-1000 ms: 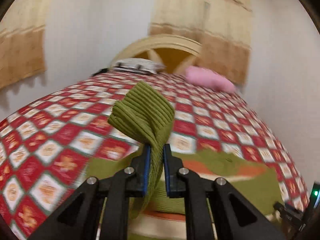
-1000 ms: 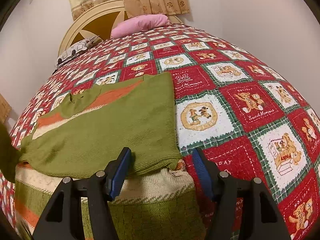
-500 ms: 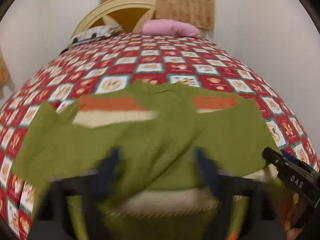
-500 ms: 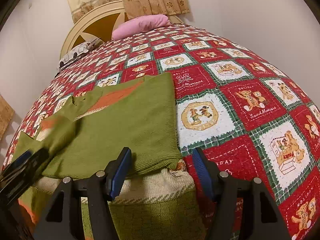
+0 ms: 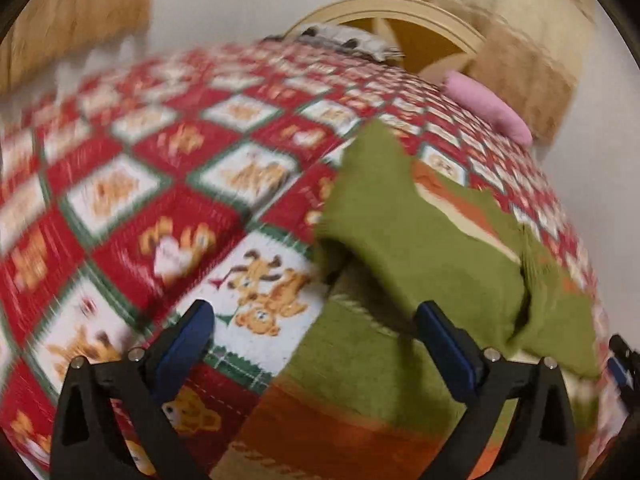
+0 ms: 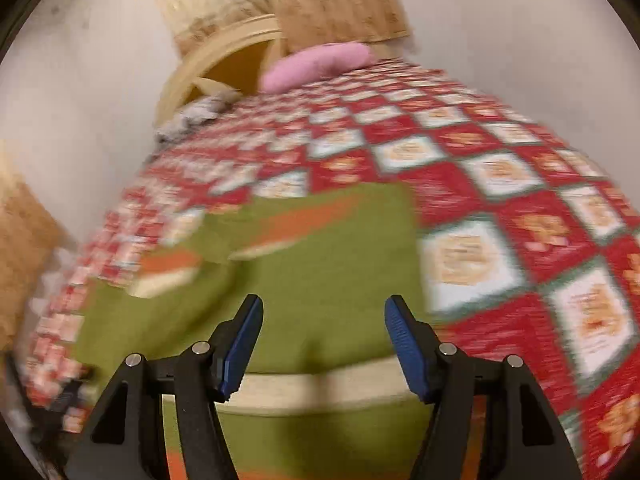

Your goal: Fold small clothes

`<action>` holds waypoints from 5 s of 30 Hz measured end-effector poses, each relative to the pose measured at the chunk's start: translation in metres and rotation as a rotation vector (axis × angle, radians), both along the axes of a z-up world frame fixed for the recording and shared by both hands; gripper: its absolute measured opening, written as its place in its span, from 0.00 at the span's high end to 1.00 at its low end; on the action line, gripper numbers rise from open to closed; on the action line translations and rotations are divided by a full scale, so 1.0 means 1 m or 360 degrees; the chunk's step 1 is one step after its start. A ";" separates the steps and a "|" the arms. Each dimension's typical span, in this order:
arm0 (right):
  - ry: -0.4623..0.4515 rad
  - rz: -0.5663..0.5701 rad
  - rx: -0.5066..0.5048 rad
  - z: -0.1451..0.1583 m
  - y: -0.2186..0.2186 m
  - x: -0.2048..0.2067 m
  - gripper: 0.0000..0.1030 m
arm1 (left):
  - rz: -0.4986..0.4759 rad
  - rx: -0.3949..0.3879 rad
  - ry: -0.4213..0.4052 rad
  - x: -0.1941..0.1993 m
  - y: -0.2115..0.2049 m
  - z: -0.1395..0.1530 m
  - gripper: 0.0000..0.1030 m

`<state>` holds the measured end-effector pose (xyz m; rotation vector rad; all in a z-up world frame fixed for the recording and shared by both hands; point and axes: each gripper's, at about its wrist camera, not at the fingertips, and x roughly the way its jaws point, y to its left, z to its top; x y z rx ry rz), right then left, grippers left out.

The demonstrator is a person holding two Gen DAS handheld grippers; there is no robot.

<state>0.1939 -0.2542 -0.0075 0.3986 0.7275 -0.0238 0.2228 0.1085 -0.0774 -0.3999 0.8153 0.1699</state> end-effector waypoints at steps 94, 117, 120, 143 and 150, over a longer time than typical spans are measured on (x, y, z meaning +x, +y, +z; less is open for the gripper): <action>0.0292 0.0090 -0.0311 -0.042 -0.013 0.023 0.78 | -0.0045 0.0179 0.0203 0.043 0.005 -0.008 0.00; 0.0154 0.0260 -0.0314 -0.018 -0.027 -0.259 0.36 | -0.0954 0.0358 0.0027 -0.175 0.020 0.020 0.07; 0.0154 0.0322 -0.0353 -0.019 -0.016 -0.281 0.36 | -0.1042 0.0440 0.0078 -0.195 0.009 0.015 0.14; 0.0282 0.0463 -0.0186 -0.049 0.003 -0.328 0.47 | -0.0997 0.0143 0.0125 -0.248 0.022 0.006 0.43; 0.0284 0.0468 -0.0212 -0.049 0.006 -0.327 0.47 | -0.1027 0.0090 0.0161 -0.245 0.022 -0.004 0.35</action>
